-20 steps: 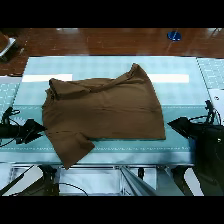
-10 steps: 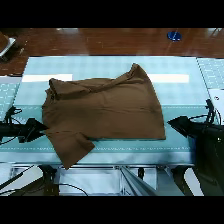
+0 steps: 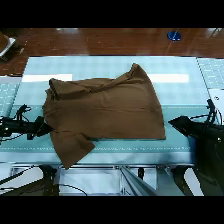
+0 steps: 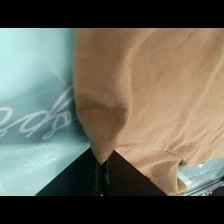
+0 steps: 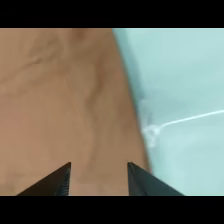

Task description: Fold the shirts.

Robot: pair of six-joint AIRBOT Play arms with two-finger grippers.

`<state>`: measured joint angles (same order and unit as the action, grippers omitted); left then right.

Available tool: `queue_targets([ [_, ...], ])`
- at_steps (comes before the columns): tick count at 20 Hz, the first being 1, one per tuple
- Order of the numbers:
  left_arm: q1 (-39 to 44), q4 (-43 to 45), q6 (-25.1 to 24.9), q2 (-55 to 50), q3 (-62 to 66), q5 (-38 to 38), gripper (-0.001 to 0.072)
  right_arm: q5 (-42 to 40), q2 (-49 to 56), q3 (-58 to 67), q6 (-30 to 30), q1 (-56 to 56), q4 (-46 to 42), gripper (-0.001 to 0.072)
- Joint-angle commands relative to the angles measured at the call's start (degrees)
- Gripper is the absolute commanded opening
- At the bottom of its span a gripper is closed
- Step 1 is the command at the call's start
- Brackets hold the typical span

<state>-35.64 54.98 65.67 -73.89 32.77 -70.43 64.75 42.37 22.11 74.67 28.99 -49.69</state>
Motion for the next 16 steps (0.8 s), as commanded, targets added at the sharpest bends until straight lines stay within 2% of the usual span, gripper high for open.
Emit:
queue_targets([
  [1,0.5,-0.1,-0.1,-0.3,0.2,-0.2,0.0017,0.4,0.0,0.0,5.0,1.3,-9.3,0.0405],
  [3,0.5,-0.1,-0.1,-0.3,0.2,-0.3,0.0017,4.0,0.0,0.0,9.4,1.3,-15.6,0.0405],
  [6,0.5,-0.1,-0.1,-0.3,0.2,-0.3,0.0017,9.4,0.0,0.0,10.0,0.0,-16.7,0.0405],
  [8,0.5,-0.1,-0.1,-0.3,0.2,-0.3,0.0017,9.8,0.8,-0.1,10.0,-2.5,-16.7,0.0405],
  [10,0.5,-0.2,-0.1,-0.3,0.2,-0.3,0.0017,8.9,4.6,-0.1,9.7,-4.6,-16.0,0.0405],
  [16,0.5,-0.2,-0.1,-0.3,0.2,-0.3,0.0017,-0.9,15.7,0.0,6.4,-11.3,-5.7,0.0405],
])
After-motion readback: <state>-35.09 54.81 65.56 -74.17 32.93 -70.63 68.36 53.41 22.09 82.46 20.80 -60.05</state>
